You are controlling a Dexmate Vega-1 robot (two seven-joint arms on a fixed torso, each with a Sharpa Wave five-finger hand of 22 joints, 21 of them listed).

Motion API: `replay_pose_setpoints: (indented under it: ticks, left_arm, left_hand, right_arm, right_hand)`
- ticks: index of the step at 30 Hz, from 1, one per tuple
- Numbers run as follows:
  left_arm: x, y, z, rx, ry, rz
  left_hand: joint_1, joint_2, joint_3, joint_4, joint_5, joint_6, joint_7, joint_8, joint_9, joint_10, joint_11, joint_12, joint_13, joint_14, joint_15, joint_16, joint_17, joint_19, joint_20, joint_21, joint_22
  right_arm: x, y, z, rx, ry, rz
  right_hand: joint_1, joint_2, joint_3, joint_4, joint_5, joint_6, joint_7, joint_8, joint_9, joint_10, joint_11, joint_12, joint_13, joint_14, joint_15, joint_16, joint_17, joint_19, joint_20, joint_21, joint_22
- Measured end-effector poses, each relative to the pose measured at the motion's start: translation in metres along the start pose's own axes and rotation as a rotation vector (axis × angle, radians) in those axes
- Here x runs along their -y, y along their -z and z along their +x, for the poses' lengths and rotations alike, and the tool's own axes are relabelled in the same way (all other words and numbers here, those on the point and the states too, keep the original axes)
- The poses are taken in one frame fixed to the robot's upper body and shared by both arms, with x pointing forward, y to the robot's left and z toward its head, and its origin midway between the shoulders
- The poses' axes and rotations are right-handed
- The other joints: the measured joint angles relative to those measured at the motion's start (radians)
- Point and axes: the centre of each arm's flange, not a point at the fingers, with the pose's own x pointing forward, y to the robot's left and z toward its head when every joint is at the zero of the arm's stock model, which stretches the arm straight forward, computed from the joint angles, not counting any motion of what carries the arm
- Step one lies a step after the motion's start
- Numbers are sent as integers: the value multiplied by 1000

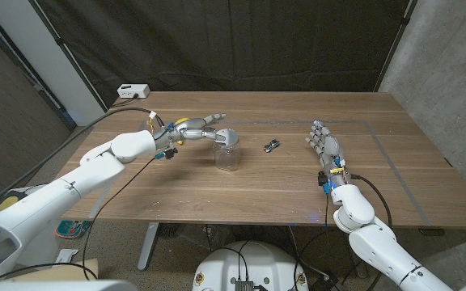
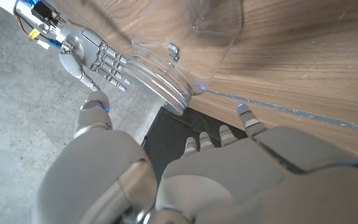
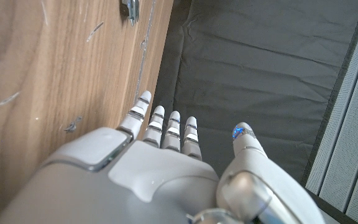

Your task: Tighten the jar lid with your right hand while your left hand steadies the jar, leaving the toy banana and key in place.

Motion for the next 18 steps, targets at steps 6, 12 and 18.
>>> replay_pose_setpoints:
  ticks: [6,12,18]
  left_arm:
    - [0,-5,2,-16,22,54]
    - [1,-6,3,-49,42,93]
    - [3,-9,5,-72,65,123]
  left_hand:
    - [31,5,-19,0,15,0,0,0,5,0,0,0,0,0,0,0,0,-10,10,-11,0]
    - [69,16,-27,0,23,-3,4,0,5,0,0,0,5,0,0,0,0,-23,23,-25,0]
    - [100,31,-31,5,23,-3,4,5,5,0,0,0,5,0,0,2,3,-28,18,-33,3]
  right_arm:
    - [1,1,-5,9,20,8]
    - [1,1,-7,17,32,16]
    - [2,4,-5,20,42,22]
  right_hand:
    - [-4,-4,-4,4,0,0,0,0,0,1,1,0,5,6,5,0,2,0,0,0,0]
    - [-13,-3,-4,13,0,0,0,0,0,1,1,0,5,6,5,0,5,0,0,0,0]
    - [-23,-4,-8,17,0,0,0,0,0,1,1,0,5,6,5,6,5,0,0,0,0]
